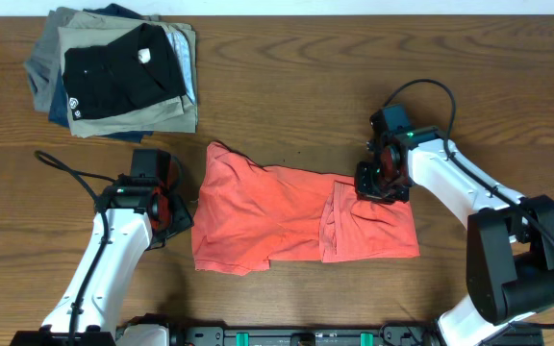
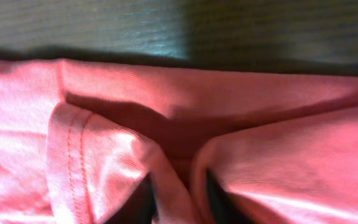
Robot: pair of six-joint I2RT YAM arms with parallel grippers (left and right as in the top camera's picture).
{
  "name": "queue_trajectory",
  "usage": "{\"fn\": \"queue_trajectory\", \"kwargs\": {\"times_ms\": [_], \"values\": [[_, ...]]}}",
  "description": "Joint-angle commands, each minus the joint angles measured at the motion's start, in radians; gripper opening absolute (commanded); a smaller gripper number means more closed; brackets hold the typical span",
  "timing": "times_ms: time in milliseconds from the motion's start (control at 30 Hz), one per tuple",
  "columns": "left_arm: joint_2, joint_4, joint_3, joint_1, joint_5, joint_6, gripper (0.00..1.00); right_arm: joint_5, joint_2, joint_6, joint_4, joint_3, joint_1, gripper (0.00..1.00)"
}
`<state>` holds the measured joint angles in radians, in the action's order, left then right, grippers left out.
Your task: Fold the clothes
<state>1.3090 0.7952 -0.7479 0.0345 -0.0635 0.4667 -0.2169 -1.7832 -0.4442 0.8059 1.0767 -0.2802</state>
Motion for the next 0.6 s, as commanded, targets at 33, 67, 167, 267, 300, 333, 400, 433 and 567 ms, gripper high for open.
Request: {"fn": "queue_trajectory", "kwargs": {"times_ms": [33,67,167,267,300,333,400,433,567], "values": [[0.003,0.000,0.005,-0.003,-0.016,-0.009,0.66,-0.024,0.006,-0.015,-0.010,0.010,-0.010,0.01],[0.003,0.000,0.005,-0.003,-0.016,-0.009,0.66,-0.028,0.007,-0.015,-0.010,0.017,-0.010,0.01],[0.003,-0.001,0.005,-0.003,-0.015,-0.009,0.66,-0.043,0.007,-0.015,-0.010,0.033,-0.010,0.01],[0.003,-0.004,0.005,-0.003,-0.016,-0.009,0.66,-0.044,0.007,-0.014,-0.010,0.037,-0.010,0.01],[0.003,-0.005,0.005,-0.003,-0.016,-0.009,0.66,-0.049,0.007,-0.014,-0.010,0.037,-0.010,0.01],[0.003,-0.006,0.005,-0.003,-0.016,-0.009,0.66,-0.050,0.007,-0.015,-0.010,0.037,-0.010,0.01],[0.003,-0.007,0.005,-0.003,-0.016,-0.009,0.66,-0.050,0.007,-0.014,-0.017,0.037,-0.010,0.02],[0.003,-0.008,0.005,-0.003,-0.015,-0.009,0.66,-0.051,0.007,-0.014,-0.022,0.037,-0.012,0.06],[0.003,-0.009,0.005,-0.003,-0.016,-0.009,0.66,-0.049,0.006,-0.003,-0.037,0.037,-0.035,0.83]]}}
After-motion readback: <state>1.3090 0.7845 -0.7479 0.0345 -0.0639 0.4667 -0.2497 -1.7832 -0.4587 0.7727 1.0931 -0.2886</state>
